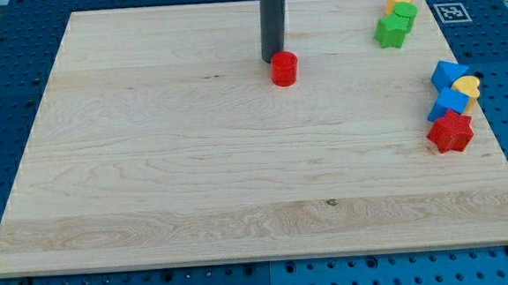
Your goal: Move the red circle towards the center left of the board
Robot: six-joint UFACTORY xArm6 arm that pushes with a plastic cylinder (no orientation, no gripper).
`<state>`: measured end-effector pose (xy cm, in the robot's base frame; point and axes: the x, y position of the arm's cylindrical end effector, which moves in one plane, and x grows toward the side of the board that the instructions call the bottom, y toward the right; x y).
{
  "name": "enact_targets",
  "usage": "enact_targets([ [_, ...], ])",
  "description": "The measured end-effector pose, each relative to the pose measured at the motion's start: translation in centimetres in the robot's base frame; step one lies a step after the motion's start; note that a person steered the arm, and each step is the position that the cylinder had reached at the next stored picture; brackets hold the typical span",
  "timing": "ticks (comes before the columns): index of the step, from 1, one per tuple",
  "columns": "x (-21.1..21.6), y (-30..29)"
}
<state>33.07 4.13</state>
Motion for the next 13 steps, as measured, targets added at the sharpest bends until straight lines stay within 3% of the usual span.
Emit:
enact_targets([
  [2,0.4,4.5],
  [5,1.7,-3.5],
  [6,2.1,0.1],
  [8,4.9,1.2],
  [10,4.9,-10.3],
  [13,6.7,-10.4],
])
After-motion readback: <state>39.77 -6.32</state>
